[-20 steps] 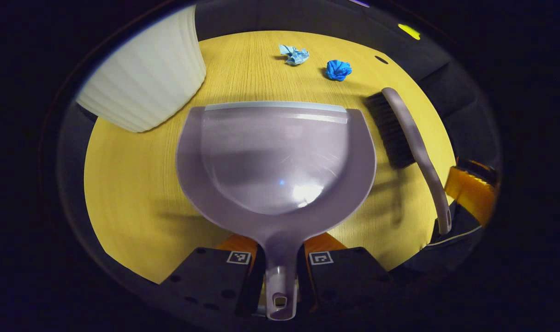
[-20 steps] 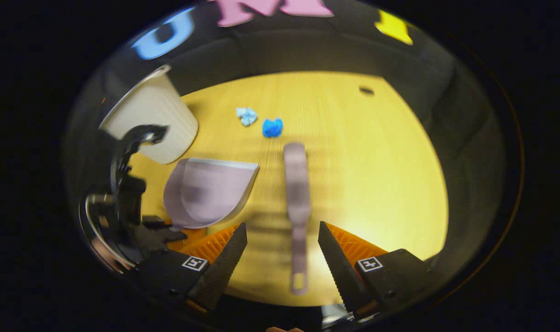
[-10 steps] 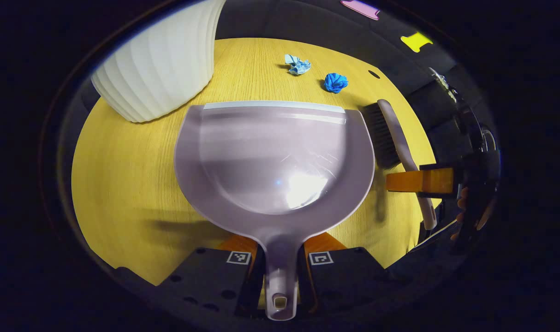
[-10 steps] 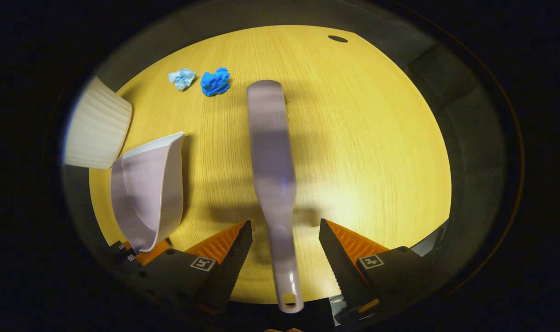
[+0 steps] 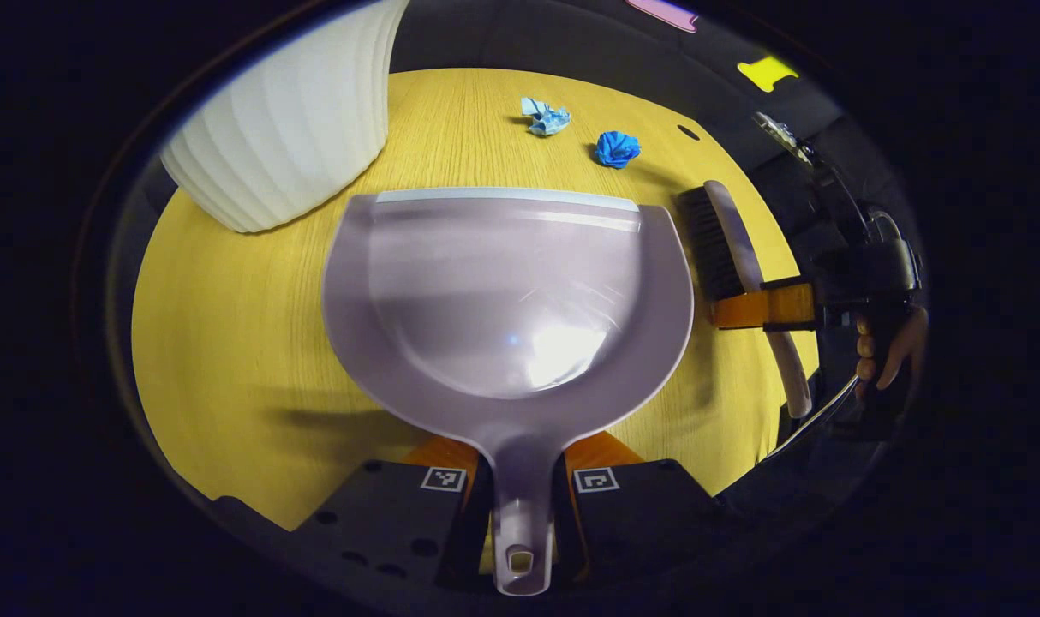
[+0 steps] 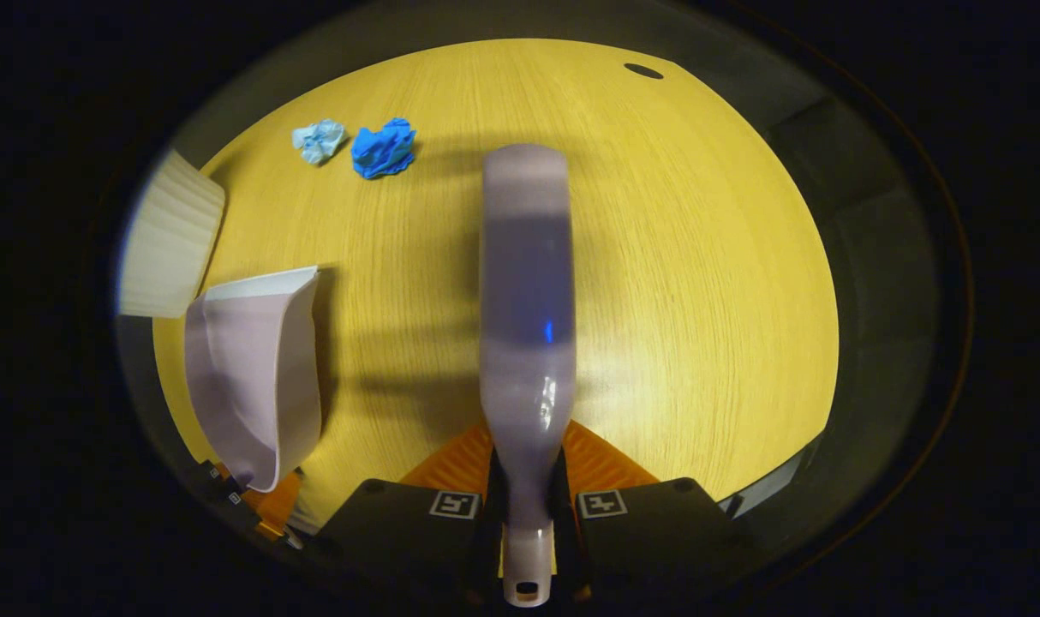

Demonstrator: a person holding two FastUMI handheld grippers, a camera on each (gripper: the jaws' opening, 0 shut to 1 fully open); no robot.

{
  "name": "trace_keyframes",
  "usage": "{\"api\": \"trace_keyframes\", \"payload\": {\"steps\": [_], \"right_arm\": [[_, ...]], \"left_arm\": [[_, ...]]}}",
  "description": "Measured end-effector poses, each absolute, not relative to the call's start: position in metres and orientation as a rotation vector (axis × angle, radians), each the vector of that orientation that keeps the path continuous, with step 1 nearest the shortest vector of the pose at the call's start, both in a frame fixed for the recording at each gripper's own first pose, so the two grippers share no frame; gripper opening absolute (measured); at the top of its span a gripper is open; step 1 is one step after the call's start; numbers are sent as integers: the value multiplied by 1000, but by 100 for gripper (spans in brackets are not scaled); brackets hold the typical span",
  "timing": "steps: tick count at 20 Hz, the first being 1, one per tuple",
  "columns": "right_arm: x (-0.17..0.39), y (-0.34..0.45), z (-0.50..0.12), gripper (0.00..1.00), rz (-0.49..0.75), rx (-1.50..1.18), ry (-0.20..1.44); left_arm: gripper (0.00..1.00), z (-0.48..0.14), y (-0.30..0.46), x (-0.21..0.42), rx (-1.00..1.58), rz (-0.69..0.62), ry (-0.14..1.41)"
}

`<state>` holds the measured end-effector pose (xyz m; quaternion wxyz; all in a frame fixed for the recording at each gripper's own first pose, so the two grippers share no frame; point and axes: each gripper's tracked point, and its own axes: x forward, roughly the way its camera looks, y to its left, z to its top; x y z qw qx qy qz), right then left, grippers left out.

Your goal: Pick up the small broom and dustpan from the desktop, sweep the trash into the dustpan with the broom, and then empty the trash into the garbage bin.

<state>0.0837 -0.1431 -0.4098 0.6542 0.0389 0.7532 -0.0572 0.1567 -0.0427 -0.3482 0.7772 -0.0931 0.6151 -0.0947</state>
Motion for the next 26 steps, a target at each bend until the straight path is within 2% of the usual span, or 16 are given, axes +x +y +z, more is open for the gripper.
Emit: {"api": "trace_keyframes", "payload": {"steps": [1, 2, 7, 13, 17, 21, 26], "right_arm": [[88, -141, -406, 22, -107, 89, 1702], [94, -143, -403, 28, -94, 85, 1694], [163, -171, -384, 28, -28, 21, 1612], [275, -209, -385, 28, 63, -254, 1500], [329, -211, -415, 27, 220, -490, 1484], [328, -185, -454, 27, 326, -488, 1547], [307, -142, -462, 27, 504, -509, 1577]], "left_arm": [[29, -349, -42, 157, -196, -212, 1334], [30, -349, -40, 156, -179, -220, 1340], [29, -344, -27, 149, -85, -301, 1386], [30, -332, -1, 175, 90, -385, 1434], [29, -330, 17, 208, 223, -422, 1480], [29, -328, 26, 227, 264, -431, 1505], [29, -326, 29, 245, 335, -497, 1510]]}}
